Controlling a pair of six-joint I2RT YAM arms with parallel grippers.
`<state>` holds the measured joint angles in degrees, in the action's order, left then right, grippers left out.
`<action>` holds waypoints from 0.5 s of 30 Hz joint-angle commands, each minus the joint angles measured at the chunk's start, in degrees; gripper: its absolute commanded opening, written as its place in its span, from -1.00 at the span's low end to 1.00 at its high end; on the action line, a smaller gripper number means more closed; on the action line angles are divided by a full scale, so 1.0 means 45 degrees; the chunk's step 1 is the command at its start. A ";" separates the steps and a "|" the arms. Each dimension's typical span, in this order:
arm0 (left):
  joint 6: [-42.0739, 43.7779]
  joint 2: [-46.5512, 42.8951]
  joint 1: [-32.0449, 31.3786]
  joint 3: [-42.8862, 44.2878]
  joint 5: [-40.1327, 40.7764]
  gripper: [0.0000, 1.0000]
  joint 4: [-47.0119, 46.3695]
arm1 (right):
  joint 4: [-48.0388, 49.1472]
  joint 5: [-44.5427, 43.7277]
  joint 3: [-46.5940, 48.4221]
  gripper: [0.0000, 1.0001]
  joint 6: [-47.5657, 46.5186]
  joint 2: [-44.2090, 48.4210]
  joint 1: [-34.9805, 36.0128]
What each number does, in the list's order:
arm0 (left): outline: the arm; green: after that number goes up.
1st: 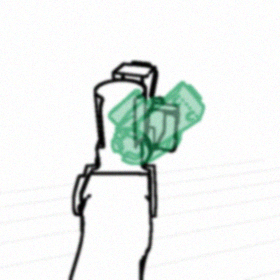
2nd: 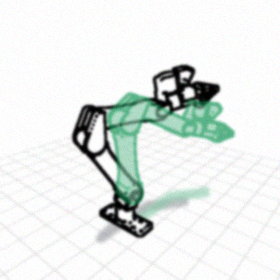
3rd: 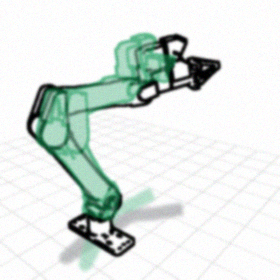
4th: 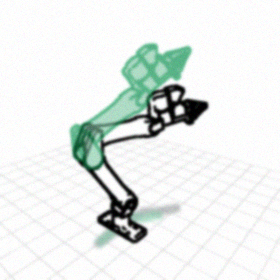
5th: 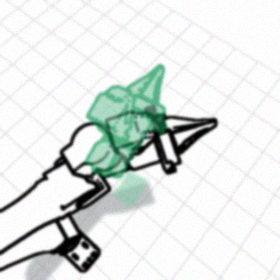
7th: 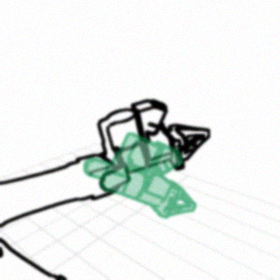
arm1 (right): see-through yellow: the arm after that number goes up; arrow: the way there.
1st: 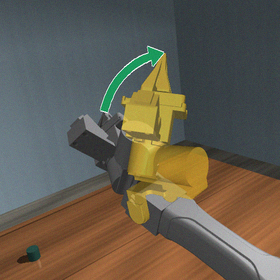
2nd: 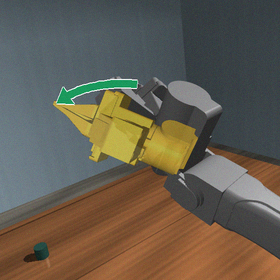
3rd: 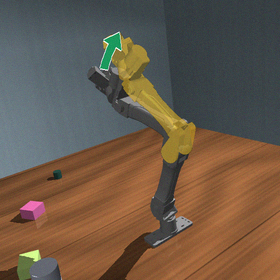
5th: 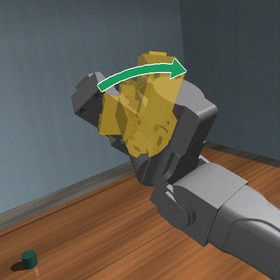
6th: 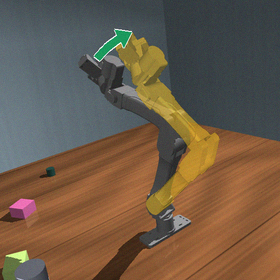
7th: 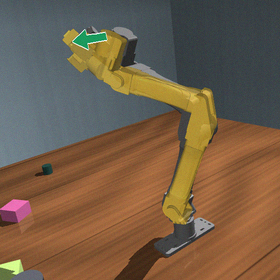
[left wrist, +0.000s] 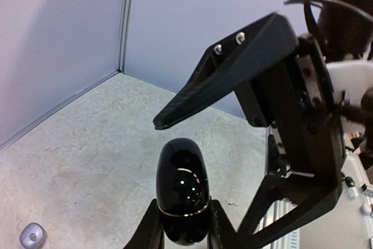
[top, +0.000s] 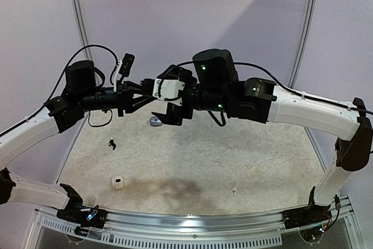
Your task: Insert the wireless bluetooth earbuds into the charging case
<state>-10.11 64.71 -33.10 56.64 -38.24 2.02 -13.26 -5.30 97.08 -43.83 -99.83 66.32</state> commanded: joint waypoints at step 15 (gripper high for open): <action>0.6171 -0.0997 -0.0564 -0.0492 -0.1566 -1.00 0.1321 | -0.2857 0.7032 0.1123 0.07 0.6182 0.0512 -0.1798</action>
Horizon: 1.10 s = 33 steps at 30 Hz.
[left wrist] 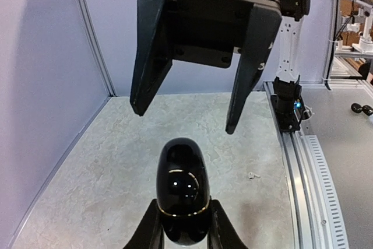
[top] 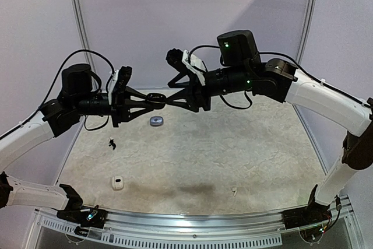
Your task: Insert the wireless bluetooth earbuds into the charging case
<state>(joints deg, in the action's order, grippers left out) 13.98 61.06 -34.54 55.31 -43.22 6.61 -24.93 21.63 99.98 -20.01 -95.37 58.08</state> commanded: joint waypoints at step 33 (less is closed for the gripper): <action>-0.0723 -0.0228 -0.0436 -0.1098 0.0613 -0.01 -0.0940 | -0.0923 0.1011 0.1150 -0.93 0.0461 -0.0819 0.0030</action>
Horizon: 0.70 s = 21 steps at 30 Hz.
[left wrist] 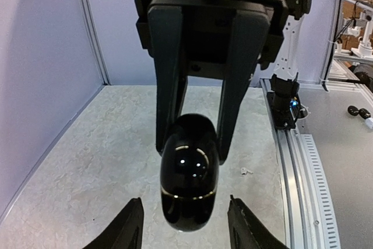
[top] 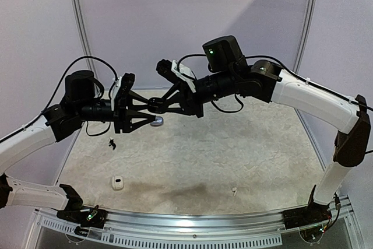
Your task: Insert the wireless bluetooth earbuds into the charging case
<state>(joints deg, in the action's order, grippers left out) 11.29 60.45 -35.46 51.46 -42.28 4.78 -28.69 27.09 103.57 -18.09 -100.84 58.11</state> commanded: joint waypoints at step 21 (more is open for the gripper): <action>-0.0576 0.0171 -0.0634 -0.0147 0.0301 -1.00 -0.1501 | 0.0278 -0.0763 0.0363 -0.91 -0.0089 0.0257 0.0018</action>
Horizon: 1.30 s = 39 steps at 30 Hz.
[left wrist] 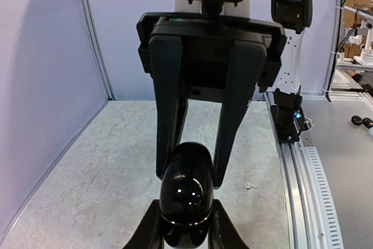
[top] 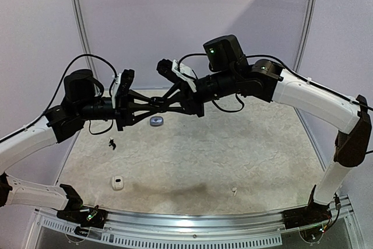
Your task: Insert the wireless bluetooth earbuds into the charging case
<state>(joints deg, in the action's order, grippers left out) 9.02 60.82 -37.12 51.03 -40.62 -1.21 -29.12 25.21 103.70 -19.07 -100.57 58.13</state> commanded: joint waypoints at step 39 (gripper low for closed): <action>0.0871 -0.0312 -0.0500 -0.0372 0.0455 -1.00 0.0105 | 0.0426 -0.0159 -0.0080 -0.09 0.0991 0.0134 -0.0310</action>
<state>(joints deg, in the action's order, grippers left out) 16.21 60.31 -38.26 50.72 -38.11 2.81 -25.06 18.57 103.66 -13.93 -100.25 57.45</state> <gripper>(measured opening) 0.222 0.482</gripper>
